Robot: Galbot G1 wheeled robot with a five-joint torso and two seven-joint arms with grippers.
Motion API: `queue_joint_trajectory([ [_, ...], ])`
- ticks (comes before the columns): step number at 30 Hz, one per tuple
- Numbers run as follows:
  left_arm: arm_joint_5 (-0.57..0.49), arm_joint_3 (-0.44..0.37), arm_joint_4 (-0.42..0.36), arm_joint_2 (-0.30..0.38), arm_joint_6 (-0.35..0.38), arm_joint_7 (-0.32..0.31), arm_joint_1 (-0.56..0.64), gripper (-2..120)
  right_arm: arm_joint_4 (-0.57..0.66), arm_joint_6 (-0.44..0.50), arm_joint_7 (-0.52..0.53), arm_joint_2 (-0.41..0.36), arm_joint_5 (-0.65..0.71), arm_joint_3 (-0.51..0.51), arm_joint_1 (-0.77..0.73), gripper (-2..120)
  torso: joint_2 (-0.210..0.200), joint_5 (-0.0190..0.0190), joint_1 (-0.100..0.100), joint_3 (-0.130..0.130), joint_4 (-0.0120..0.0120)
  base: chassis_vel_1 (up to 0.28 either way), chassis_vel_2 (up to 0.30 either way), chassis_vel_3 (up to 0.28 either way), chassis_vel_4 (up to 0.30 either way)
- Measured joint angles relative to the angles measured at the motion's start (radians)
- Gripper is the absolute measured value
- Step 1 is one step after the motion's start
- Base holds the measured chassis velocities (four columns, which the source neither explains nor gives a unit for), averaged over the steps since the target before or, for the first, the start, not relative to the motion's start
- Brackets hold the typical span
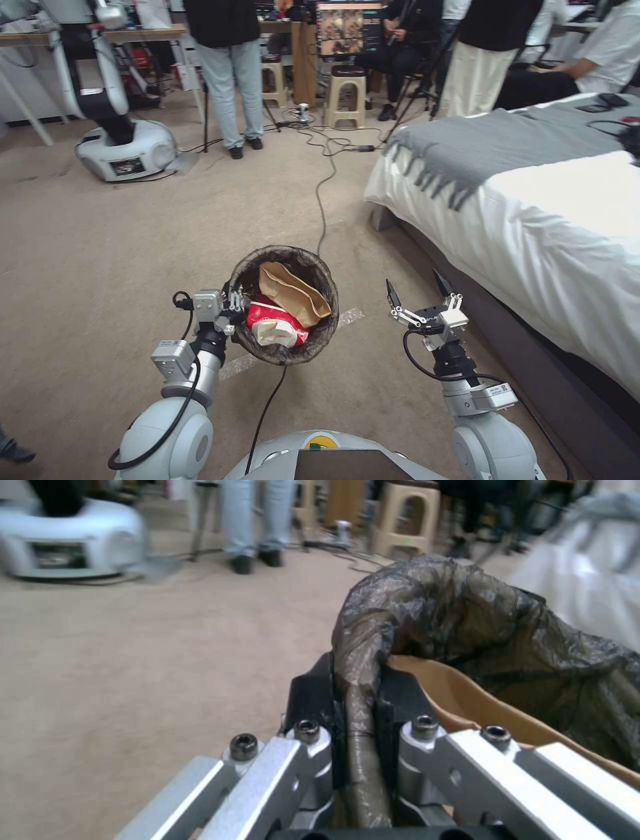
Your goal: Pick up the trash bin, then pick up the garbage from the floor and place it into the trash bin.
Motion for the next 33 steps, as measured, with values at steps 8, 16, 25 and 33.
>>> queue_joint_trajectory([
  [8, -0.069, -0.070, -0.012, 0.007, 0.021, -0.018, -0.030, 7, -0.008, 0.006, -0.013, -0.003, -0.005, -0.002, 0.003, 100, 0.000, -0.0001, 0.000, 0.000, 0.0002, 0.123, 0.134, 0.125, 0.125],
  [16, -0.079, -0.084, 0.014, 0.005, 0.021, -0.035, -0.027, 7, -0.014, 0.009, -0.021, 0.000, -0.006, -0.019, 0.005, 100, 0.000, -0.0001, 0.000, 0.000, 0.0001, 0.126, 0.119, 0.116, 0.127],
  [25, -0.077, -0.078, 0.033, -0.002, 0.015, -0.039, -0.023, 7, -0.019, 0.012, -0.024, 0.000, -0.006, -0.022, 0.008, 100, 0.000, 0.0000, 0.000, 0.000, 0.0001, 0.124, 0.130, 0.128, 0.129],
  [33, -0.066, -0.064, 0.053, 0.000, -0.017, -0.039, -0.026, 7, -0.021, 0.018, -0.034, 0.001, -0.003, -0.023, 0.009, 100, 0.000, 0.0000, 0.000, 0.000, 0.0003, 0.126, 0.120, 0.112, 0.114],
])
